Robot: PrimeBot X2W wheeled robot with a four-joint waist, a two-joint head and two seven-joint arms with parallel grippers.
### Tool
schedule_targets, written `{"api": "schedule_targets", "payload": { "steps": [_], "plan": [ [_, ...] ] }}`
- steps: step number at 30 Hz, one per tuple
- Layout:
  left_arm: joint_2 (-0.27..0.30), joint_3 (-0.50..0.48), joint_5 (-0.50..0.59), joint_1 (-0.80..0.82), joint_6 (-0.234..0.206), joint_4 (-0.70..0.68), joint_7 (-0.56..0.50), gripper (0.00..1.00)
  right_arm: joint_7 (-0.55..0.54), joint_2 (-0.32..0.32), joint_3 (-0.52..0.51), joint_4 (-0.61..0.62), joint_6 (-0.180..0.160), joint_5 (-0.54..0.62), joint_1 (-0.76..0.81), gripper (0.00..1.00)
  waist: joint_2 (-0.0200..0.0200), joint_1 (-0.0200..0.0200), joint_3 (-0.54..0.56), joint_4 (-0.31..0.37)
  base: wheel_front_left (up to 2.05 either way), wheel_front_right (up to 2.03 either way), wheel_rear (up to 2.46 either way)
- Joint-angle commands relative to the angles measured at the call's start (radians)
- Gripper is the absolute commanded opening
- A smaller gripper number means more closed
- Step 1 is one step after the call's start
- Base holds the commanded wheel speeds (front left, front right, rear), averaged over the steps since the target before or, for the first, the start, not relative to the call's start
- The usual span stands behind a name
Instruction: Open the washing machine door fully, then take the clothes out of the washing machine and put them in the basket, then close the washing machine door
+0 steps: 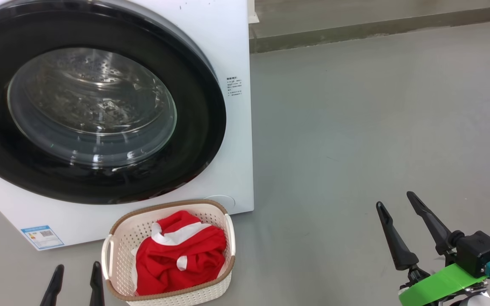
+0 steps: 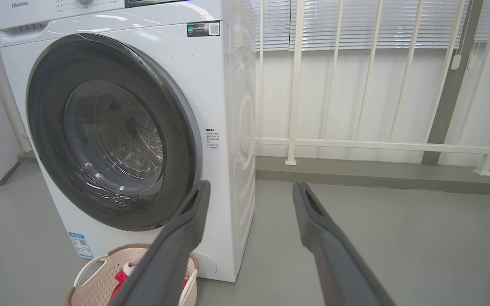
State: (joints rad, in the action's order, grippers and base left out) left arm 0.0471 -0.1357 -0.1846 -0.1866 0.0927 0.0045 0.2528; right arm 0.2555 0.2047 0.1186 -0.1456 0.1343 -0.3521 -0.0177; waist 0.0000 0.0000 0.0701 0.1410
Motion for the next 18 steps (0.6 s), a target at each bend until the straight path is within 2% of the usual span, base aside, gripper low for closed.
{"api": "schedule_targets", "payload": {
  "steps": [1,3,4,10,14,18],
  "plan": [
    [0.005,-0.033,0.001,0.020,-0.006,-0.034,0.009,1.00,0.006,0.010,0.017,0.028,-0.004,-0.001,-0.005,1.00,0.0000,0.0000,0.000,0.000,0.00,0.00,0.00],
    [0.005,-0.028,0.006,0.018,-0.003,-0.040,0.009,1.00,0.006,0.010,0.018,0.029,-0.004,0.002,-0.004,1.00,0.0000,0.0000,0.002,-0.001,0.00,0.00,0.00],
    [0.000,0.003,0.001,0.000,0.000,-0.010,0.000,0.00,0.000,-0.001,0.000,0.000,0.000,0.000,0.001,0.00,0.0000,0.0000,0.001,-0.001,0.00,0.00,0.00],
    [-0.013,0.004,-0.028,0.010,0.001,0.043,-0.018,0.00,-0.007,-0.022,0.002,-0.042,0.000,-0.027,0.018,0.00,0.0000,0.0002,0.001,-0.003,0.00,0.00,0.00],
    [-0.012,0.004,-0.074,0.020,0.002,0.049,-0.032,0.00,-0.018,-0.025,-0.005,-0.043,0.000,-0.069,0.015,0.00,0.0000,0.0023,0.000,-0.009,0.00,0.00,0.00],
    [-0.012,0.007,-0.121,0.027,0.004,0.054,-0.041,0.00,-0.028,-0.028,-0.011,-0.044,0.000,-0.111,0.012,0.00,0.0000,0.0003,-0.004,-0.013,0.00,0.00,0.00]
  ]
}}
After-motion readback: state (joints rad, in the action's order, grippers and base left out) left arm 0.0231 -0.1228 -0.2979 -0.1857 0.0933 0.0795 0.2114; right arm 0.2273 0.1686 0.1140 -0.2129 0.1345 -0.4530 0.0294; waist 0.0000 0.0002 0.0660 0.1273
